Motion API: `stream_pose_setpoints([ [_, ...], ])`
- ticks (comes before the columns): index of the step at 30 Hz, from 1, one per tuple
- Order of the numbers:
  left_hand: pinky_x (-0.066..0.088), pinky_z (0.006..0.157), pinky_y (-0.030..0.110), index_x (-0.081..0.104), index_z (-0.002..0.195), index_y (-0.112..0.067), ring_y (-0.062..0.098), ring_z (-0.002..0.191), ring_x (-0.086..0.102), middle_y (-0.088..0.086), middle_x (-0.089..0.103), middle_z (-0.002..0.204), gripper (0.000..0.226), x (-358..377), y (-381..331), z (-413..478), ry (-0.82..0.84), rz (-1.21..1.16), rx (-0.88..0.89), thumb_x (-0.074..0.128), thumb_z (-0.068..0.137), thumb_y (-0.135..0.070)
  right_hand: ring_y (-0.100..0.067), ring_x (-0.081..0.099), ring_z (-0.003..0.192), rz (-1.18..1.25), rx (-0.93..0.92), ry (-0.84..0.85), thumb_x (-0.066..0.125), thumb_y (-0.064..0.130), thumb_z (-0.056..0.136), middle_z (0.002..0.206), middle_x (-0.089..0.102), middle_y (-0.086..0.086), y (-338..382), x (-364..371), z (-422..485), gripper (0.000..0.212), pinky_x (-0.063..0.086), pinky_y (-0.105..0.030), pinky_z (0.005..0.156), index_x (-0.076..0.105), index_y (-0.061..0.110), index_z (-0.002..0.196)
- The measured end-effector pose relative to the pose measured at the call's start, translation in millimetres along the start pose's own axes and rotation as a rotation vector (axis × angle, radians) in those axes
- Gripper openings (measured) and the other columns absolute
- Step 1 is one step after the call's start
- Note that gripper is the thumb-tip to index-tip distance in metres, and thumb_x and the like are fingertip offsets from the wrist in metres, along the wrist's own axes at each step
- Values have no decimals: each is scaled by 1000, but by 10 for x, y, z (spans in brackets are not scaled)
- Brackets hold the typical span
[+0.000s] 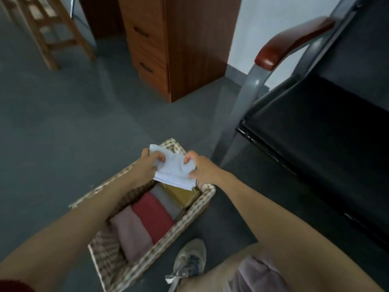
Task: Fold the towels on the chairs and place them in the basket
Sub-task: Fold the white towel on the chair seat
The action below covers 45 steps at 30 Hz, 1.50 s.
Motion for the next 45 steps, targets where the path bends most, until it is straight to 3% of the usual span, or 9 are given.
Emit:
stream_pose_setpoints([
  [10, 40, 101, 42, 42, 133, -15, 32, 118, 43, 10, 30, 142, 34, 869, 867, 60, 292, 70, -169, 41, 100, -24, -16, 41, 57, 28, 290, 303, 53, 8, 90, 72, 42, -4, -274, 1166, 587, 51, 31, -27, 47, 32, 17, 136],
  [14, 39, 95, 38, 33, 138, -18, 25, 117, 44, -3, 38, 128, 50, 1064, 1039, 191, 249, -66, -244, 42, 95, -41, -24, 56, 96, 54, 355, 376, 56, 14, 93, 118, 54, -12, -317, 1445, 699, 60, 45, -33, 72, 25, 13, 145],
  [18, 44, 95, 46, 49, 110, -25, 20, 101, 50, 1, 51, 112, 32, 1290, 1214, 298, 260, -204, -367, 48, 85, -45, -30, 56, 103, -42, 333, 444, 46, 9, 97, 95, 51, -8, -434, 1701, 740, 3, 45, -33, 80, 50, 10, 97],
  [24, 42, 97, 41, 51, 115, -26, 22, 116, 47, -1, 50, 122, 25, 1514, 1245, 342, 19, -428, -421, 41, 94, -36, -27, 51, 112, -262, 228, 400, 39, 11, 99, 122, 49, -15, -464, 1679, 851, 23, 43, -31, 83, 49, 11, 119],
  [29, 9, 119, 39, 30, 146, -5, 24, 142, 11, 8, 17, 156, 50, 1600, 1109, 250, -228, 67, -243, 38, 99, -20, -33, 21, 137, -481, 187, 375, 40, 12, 97, 150, 20, -16, -533, 1473, 964, 45, 32, -42, 107, 33, 11, 141],
  [31, 16, 115, 49, 44, 135, 3, 34, 138, 19, 21, 28, 150, 62, 1739, 1055, 160, -149, 335, -106, 56, 87, -34, -34, 20, 138, -545, 203, 428, 39, 11, 96, 152, 15, -16, -610, 1430, 999, 50, 31, -44, 110, 28, 9, 145],
  [36, -13, 115, 43, -24, 146, -8, 28, 141, -28, 12, -34, 151, 133, 1996, 1298, 79, 357, 295, -338, 61, 68, -74, -33, 14, 142, -581, 221, 549, 43, 10, 95, 159, 1, -10, -786, 1483, 1001, 60, 26, -46, 114, 18, 8, 150],
  [40, -11, 115, 47, -25, 145, -7, 29, 140, -30, 12, -35, 150, 133, 1979, 1276, 286, 417, 252, -394, 65, 70, -69, -34, 10, 142, -624, 217, 545, 45, 13, 96, 158, -3, -9, -781, 1530, 936, 57, 28, -48, 113, 23, 11, 149],
  [45, 8, 117, 44, -5, 152, -10, 30, 146, -5, 14, -10, 158, 99, 1681, 1072, 268, 419, 341, -419, 58, 87, -50, -30, 47, 118, -601, 96, 324, 38, 14, 97, 131, 47, -15, -523, 1318, 737, 33, 43, -38, 91, 49, 8, 128],
])
Point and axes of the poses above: each hand's wrist, its own z-axis towards the middle knuckle, its own x-axis out of the palm, y = z × x, the point moved 4 cm from there along z, towards the middle knuckle
